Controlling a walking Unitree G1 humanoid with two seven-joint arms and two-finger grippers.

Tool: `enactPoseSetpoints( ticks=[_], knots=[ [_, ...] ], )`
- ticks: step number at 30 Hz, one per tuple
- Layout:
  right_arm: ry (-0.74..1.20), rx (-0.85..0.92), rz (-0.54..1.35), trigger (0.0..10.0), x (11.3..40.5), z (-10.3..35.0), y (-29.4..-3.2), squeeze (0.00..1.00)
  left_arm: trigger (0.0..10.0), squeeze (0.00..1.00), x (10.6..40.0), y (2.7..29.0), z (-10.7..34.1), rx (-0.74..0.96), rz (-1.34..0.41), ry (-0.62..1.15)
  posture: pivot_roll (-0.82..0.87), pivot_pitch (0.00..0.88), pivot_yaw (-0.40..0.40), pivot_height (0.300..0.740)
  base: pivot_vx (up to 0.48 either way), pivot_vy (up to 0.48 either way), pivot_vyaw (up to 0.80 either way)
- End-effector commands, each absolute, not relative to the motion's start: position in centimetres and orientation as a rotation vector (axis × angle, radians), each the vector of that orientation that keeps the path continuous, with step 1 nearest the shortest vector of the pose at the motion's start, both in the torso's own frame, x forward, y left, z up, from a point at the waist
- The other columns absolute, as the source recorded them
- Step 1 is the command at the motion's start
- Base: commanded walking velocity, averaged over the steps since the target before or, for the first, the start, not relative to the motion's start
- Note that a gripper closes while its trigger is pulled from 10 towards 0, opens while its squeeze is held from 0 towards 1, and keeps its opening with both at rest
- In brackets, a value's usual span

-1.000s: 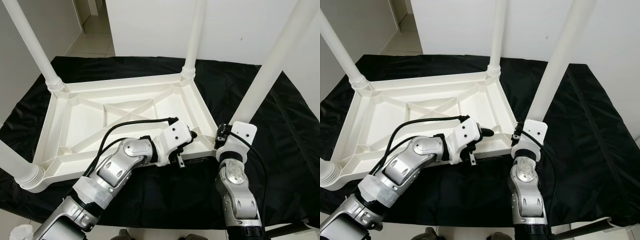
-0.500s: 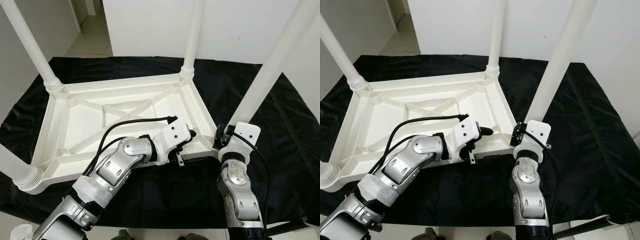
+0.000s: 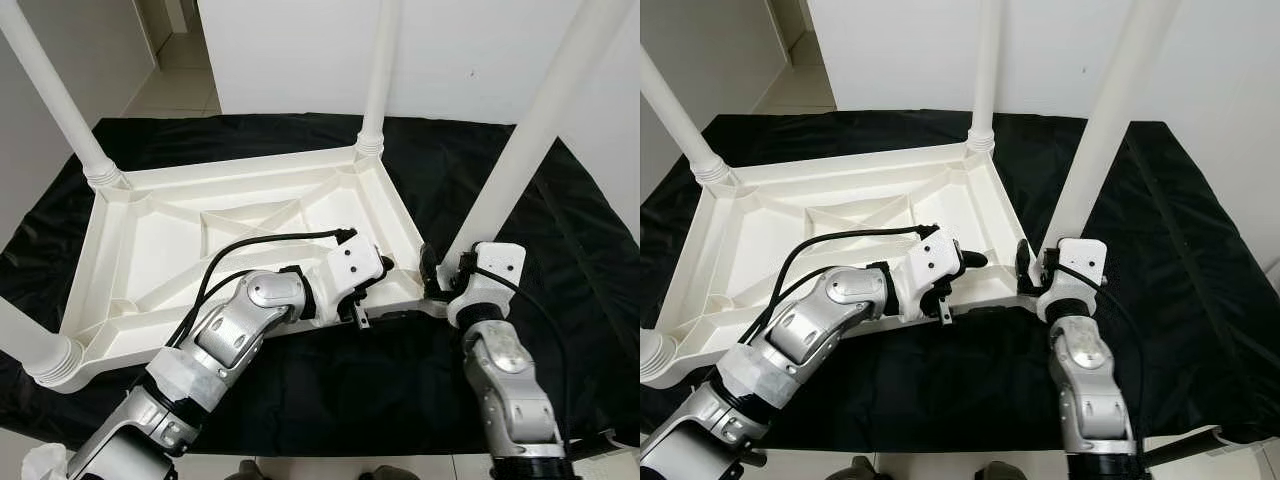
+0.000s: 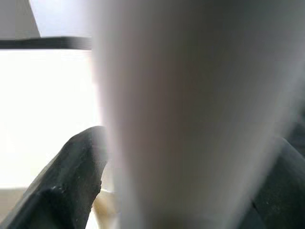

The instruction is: Building children table

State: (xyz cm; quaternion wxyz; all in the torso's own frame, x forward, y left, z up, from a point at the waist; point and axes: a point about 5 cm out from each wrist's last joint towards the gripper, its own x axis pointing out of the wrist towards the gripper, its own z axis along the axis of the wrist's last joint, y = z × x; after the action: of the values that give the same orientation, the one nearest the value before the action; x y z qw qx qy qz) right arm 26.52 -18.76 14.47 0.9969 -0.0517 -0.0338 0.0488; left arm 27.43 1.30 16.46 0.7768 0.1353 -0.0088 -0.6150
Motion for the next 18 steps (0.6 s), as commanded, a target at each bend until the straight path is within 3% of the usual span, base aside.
enactPoseSetpoints(
  ticks=[1, 7, 8, 9, 10, 18],
  knots=[
    [-0.058, -0.091, 0.146, 10.0, 26.6, 14.17, -18.84, 0.0, 10.0, 0.0, 27.14, 1.24, 16.54, 0.306, -1.415, -0.013, -0.08, 0.007, 0.052, 0.74, 0.0, 0.0, 0.0],
    [-0.043, -0.117, 0.259, 10.0, 26.97, 14.11, -19.21, 0.0, 10.0, 0.0, 27.2, 1.11, 16.59, 0.305, -1.418, -0.015, -0.08, 0.0, 0.052, 0.74, 0.0, 0.0, 0.0],
    [-0.034, -0.131, 0.289, 3.8, 27.13, 14.0, -19.32, 0.0, 10.0, 0.0, 27.2, 1.07, 16.62, 0.306, -1.419, -0.017, -0.08, 0.0, 0.05, 0.74, 0.0, 0.0, 0.0],
    [-0.027, -0.14, 0.31, 3.8, 27.23, 13.92, -19.41, 0.0, 10.0, 0.0, 27.2, 1.05, 16.64, 0.307, -1.42, -0.019, -0.08, 0.0, 0.05, 0.74, 0.0, 0.0, 0.0],
    [-0.023, -0.147, 0.328, 0.0, 27.35, 13.85, -19.55, 0.0, 10.0, 0.0, 27.21, 1.02, 16.64, 0.307, -1.42, -0.02, -0.07, 0.0, 0.048, 0.74, 0.0, 0.0, 0.0],
    [-0.017, -0.175, 0.392, 0.0, 27.58, 13.73, -19.7, 0.0, 10.0, 0.0, 27.26, 0.92, 16.67, 0.307, -1.417, -0.026, -0.07, 0.0, 0.043, 0.74, 0.0, 0.0, 0.0]
  ],
)
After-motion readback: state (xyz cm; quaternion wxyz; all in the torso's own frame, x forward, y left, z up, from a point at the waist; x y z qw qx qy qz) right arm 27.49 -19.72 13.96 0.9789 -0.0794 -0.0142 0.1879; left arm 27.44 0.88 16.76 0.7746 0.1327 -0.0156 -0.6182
